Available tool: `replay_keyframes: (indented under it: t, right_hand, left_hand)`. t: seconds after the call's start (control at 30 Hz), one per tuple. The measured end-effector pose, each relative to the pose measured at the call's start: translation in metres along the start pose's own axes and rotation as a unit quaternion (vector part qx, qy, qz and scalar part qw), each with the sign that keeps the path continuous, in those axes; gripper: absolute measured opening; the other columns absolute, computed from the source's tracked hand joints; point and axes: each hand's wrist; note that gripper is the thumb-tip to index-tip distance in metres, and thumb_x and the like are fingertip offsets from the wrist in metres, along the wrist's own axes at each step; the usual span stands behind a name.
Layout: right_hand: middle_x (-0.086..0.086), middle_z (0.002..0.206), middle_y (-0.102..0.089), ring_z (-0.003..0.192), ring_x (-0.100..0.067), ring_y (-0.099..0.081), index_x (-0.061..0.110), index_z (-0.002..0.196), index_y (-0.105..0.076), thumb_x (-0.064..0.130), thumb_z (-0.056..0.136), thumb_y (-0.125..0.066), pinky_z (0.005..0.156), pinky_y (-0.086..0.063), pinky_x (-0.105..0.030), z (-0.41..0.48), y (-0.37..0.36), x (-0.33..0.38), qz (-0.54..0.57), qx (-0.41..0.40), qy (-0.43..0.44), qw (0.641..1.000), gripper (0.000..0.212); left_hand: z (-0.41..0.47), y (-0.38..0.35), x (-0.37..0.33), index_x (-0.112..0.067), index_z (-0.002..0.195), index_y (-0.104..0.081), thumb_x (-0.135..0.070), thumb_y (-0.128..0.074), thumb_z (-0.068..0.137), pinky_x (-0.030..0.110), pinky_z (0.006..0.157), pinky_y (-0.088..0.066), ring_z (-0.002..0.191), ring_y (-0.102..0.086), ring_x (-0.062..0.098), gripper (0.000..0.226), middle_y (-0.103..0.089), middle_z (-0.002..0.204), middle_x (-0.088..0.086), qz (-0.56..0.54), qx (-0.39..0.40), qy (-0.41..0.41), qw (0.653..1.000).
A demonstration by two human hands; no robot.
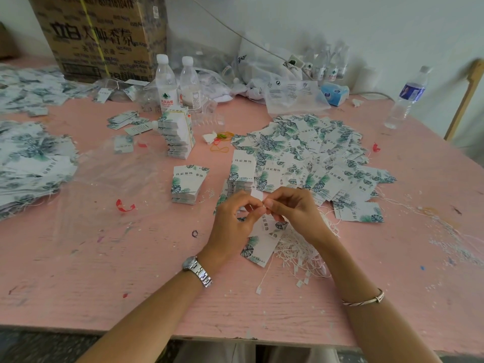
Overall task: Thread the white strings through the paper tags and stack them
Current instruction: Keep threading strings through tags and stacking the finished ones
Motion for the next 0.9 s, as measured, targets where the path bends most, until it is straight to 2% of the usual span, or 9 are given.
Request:
replay_keyframes:
  t: [0.2, 0.43, 0.7, 0.8, 0.9]
  right_hand:
    - [-0.013, 0.066, -0.063, 0.05, -0.014, -0.05, 0.0, 0.085, -0.07, 0.012, 0.087, -0.067, 0.048, -0.041, -0.022, -0.0005, -0.0019, 0.0019, 0.009, 0.004, 0.004, 1.0, 0.012]
    - [-0.014, 0.067, -0.062, 0.05, -0.015, -0.05, -0.009, 0.087, -0.068, 0.012, 0.088, -0.068, 0.048, -0.041, -0.022, -0.0008, -0.0019, -0.0013, 0.003, 0.003, 0.001, 1.0, 0.021]
    - [-0.011, 0.067, -0.063, 0.05, -0.014, -0.051, -0.01, 0.089, -0.067, 0.011, 0.088, -0.068, 0.048, -0.042, -0.021, -0.0002, -0.001, 0.0003, 0.016, 0.0, 0.005, 1.0, 0.021]
    - [-0.009, 0.067, -0.064, 0.051, -0.014, -0.051, -0.009, 0.09, -0.068, 0.009, 0.089, -0.067, 0.049, -0.042, -0.022, 0.001, -0.0006, 0.0009, 0.049, -0.02, -0.003, 0.999, 0.018]
    - [-0.009, 0.069, -0.063, 0.052, -0.014, -0.049, -0.005, 0.089, -0.068, 0.011, 0.089, -0.067, 0.05, -0.04, -0.022, 0.0017, 0.0014, 0.0017, 0.092, -0.043, -0.019, 0.995, 0.016]
  left_hand:
    - [-0.0008, 0.0007, -0.0008, -0.026, 0.086, -0.066, -0.009, -0.076, 0.086, 0.021, 0.076, -0.046, 0.081, -0.06, 0.01, 0.019, -0.063, 0.084, -0.009, 0.0, -0.002, -0.006, 1.0]
    - [-0.001, 0.0006, -0.0012, -0.028, 0.084, -0.066, -0.008, -0.077, 0.085, 0.016, 0.075, -0.044, 0.079, -0.059, 0.008, 0.023, -0.062, 0.081, -0.014, 0.003, -0.009, -0.014, 1.0]
    - [0.0001, -0.0006, 0.0004, -0.02, 0.084, -0.067, -0.011, -0.075, 0.087, 0.016, 0.076, -0.043, 0.079, -0.059, 0.009, 0.012, -0.063, 0.082, -0.012, 0.006, -0.009, -0.01, 1.0]
    - [0.003, -0.003, -0.0006, -0.012, 0.087, -0.071, -0.016, -0.074, 0.09, 0.016, 0.077, -0.044, 0.08, -0.06, 0.01, 0.006, -0.066, 0.084, -0.008, -0.013, -0.016, -0.009, 1.0]
    - [0.0048, -0.0039, -0.0019, -0.018, 0.097, -0.073, -0.023, -0.071, 0.09, 0.015, 0.079, -0.045, 0.085, -0.062, 0.006, 0.009, -0.068, 0.092, -0.009, -0.041, -0.014, -0.006, 0.999]
Point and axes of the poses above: each hand's wrist, its own z-axis towards the middle knuckle, its own y-axis out of the back of the hand, x = y × z
